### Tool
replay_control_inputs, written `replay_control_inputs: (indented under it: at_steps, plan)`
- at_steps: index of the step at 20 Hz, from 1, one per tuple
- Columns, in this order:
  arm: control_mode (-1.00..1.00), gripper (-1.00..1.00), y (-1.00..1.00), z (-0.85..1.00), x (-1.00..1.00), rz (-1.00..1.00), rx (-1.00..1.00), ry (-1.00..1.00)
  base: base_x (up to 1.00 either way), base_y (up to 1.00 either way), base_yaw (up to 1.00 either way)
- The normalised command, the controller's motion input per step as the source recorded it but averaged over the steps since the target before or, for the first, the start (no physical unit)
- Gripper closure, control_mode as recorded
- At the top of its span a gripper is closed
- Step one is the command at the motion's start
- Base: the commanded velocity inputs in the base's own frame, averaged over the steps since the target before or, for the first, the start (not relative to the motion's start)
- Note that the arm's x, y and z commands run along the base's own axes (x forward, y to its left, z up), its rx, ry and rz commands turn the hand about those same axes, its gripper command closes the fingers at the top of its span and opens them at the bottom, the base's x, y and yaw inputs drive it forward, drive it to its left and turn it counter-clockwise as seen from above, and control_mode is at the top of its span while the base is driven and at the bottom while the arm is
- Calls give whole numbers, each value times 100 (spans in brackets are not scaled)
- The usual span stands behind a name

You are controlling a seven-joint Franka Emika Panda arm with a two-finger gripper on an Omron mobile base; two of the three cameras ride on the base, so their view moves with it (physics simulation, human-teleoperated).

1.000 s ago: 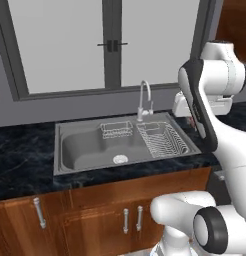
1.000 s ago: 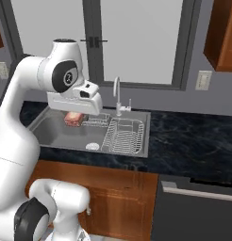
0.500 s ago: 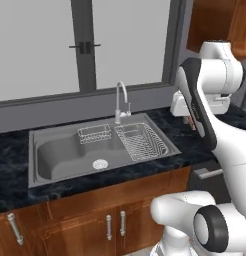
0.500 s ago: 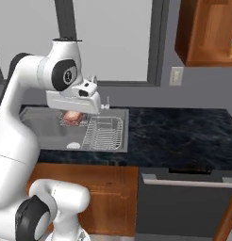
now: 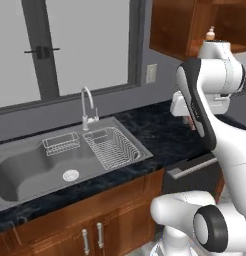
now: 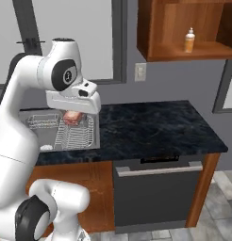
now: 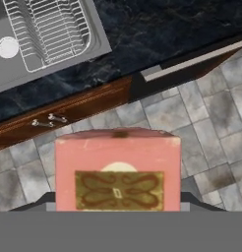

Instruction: Pick up the soap dispenser and bar soap from the sink, and place them back in the cabinet, and close the cabinet door.

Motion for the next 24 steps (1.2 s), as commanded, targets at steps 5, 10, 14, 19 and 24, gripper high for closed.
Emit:
replay_control_inputs:
  at_steps: [5,10,14,19,24]
  plan:
    - [100,100,0,0,0,0,0,0,7,-34,-31]
    - [100,100,0,0,0,0,0,0,8,-34,-29]
    - [100,100,0,0,0,0,0,0,8,-38,-30]
    - [100,100,0,0,0,0,0,0,12,-33,-31]
    - [100,100,0,0,0,0,0,0,17,-29,-29]
